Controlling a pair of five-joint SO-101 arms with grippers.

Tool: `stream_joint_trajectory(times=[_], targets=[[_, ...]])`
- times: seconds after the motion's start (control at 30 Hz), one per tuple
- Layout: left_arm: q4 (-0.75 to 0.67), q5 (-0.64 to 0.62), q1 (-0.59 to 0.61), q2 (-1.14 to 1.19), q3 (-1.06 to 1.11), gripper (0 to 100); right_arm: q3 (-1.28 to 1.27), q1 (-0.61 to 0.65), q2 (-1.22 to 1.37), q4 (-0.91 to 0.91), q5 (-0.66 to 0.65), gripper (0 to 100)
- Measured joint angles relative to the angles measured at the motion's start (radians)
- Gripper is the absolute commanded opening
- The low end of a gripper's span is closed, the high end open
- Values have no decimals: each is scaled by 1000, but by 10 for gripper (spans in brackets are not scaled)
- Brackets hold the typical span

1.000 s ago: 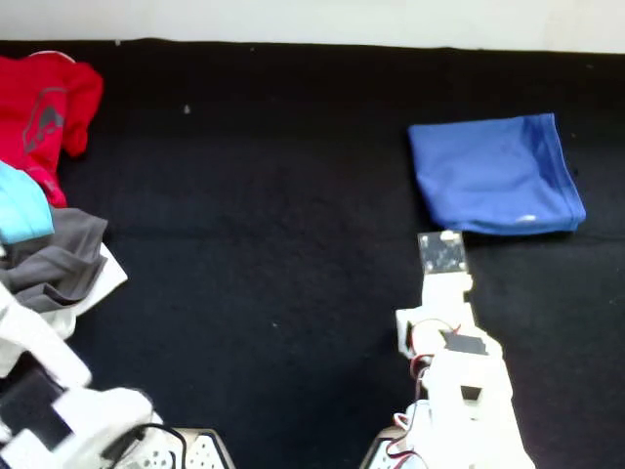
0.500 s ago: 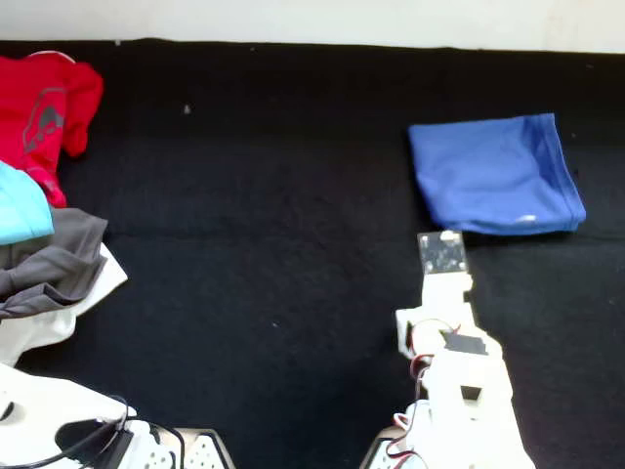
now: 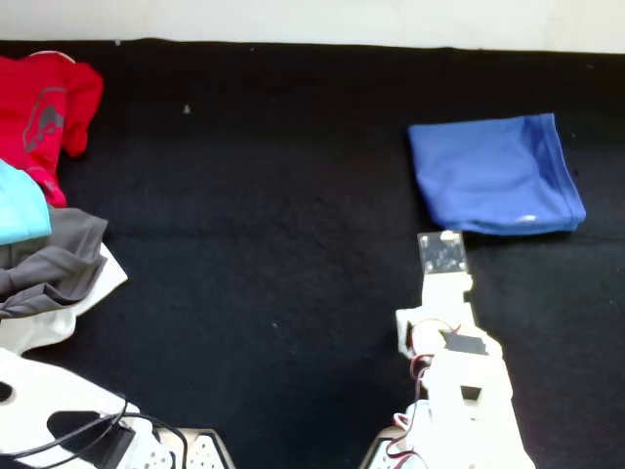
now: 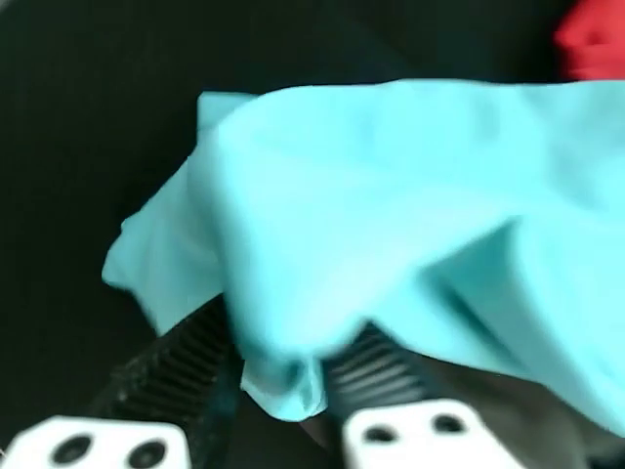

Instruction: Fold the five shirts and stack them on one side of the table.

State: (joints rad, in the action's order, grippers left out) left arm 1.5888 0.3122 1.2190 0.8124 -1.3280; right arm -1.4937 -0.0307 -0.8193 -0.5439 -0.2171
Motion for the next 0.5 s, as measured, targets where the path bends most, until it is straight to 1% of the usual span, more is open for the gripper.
stream_joint_trajectory(times=[0.17, 0.3, 0.37, 0.5], targets=[[143, 0, -104, -2, -261, 9, 0, 0, 0, 0, 0, 195], [166, -6, -196, -91, -278, 9, 0, 0, 0, 0, 0, 195], [166, -43, -247, -172, -278, 9, 0, 0, 0, 0, 0, 195], [166, -86, -391, -353, -269, 9, 0, 0, 0, 0, 0, 195]])
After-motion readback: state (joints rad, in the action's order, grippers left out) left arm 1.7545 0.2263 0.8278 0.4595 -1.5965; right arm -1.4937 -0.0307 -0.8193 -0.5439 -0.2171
